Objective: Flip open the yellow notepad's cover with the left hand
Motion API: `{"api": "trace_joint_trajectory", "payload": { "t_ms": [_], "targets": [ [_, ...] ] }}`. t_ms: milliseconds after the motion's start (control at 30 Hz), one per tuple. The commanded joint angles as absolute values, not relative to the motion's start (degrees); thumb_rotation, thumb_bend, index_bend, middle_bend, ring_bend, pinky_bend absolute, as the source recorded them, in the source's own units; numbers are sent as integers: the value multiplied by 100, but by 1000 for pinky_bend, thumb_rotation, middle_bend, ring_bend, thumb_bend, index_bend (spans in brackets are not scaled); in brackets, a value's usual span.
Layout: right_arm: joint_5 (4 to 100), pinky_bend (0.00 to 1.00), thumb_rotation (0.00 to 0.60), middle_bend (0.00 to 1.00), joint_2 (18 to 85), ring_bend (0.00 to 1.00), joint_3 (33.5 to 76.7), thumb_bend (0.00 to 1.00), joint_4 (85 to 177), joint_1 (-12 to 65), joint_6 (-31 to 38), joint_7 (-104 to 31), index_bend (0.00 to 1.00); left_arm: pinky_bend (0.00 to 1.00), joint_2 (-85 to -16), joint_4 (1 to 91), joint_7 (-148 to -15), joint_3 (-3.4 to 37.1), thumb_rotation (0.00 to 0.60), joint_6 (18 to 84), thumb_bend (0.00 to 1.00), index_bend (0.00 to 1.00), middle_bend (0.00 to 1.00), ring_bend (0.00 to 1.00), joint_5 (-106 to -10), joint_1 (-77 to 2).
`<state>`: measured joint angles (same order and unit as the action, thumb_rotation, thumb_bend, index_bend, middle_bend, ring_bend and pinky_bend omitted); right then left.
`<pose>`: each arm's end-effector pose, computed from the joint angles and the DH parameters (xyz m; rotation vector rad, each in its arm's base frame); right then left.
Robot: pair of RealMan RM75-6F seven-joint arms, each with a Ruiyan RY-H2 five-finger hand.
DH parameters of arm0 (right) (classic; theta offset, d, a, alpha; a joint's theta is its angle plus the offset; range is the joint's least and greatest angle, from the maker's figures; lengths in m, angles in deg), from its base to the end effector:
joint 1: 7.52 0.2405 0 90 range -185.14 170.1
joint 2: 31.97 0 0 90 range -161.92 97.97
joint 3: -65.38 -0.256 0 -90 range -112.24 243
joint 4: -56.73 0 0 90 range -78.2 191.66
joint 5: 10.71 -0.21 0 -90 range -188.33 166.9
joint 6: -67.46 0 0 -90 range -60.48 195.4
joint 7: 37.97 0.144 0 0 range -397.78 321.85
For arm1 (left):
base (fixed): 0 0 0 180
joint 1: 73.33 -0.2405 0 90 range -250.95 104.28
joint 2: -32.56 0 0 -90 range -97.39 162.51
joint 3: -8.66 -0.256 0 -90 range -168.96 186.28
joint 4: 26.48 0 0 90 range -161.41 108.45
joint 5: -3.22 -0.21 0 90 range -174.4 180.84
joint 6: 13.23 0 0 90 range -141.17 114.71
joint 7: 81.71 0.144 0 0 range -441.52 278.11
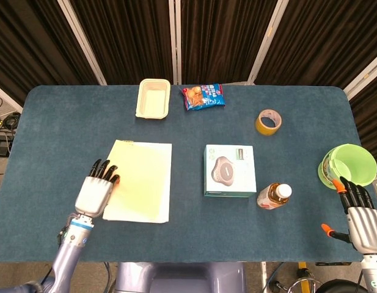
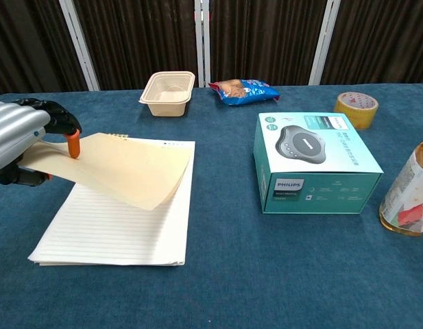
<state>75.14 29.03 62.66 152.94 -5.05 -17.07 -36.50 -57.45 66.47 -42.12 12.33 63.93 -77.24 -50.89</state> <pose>-0.3098 -0.1669 0.1685 1.3548 -0.9675 0.8992 -0.1879 0.2439 0.0069 -1.7088 -0.6269 -0.8552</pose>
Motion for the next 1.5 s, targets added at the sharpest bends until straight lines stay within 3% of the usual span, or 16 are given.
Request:
{"api": "trace_joint_trajectory", "payload": {
  "t_ms": [33, 767, 1000, 1067, 1500],
  "targets": [
    [7515, 0, 600, 0, 2904, 0, 6267, 0, 15296, -505, -1710, -3658, 0, 106, -5563, 6752, -4372, 1043, 600, 6480, 666, 721, 224, 110, -7904, -5209],
    [7508, 0, 600, 0, 2936, 0, 6272, 0, 15298, -508, -1715, -3754, 0, 106, -4929, 6691, -5214, -54, 600, 7211, 665, 726, 228, 111, -9393, -5922],
    [7525, 0, 600, 0, 2943, 0, 6283, 0, 15307, -511, -1720, -3780, 0, 106, -4864, 6614, -5359, -239, 600, 7411, 666, 727, 228, 112, -9793, -6106],
    [7535, 0, 600, 0, 2945, 0, 6285, 0, 15312, -512, -1725, -3790, 0, 105, -4873, 6588, -5419, -167, 600, 7465, 665, 727, 228, 112, -9803, -6142],
    [7493, 0, 600, 0, 2971, 0, 6281, 0, 15282, -497, -1680, -3829, 0, 104, -4774, 7139, -5266, 1245, 600, 6681, 665, 724, 228, 112, -8520, -5528]
  ]
}}
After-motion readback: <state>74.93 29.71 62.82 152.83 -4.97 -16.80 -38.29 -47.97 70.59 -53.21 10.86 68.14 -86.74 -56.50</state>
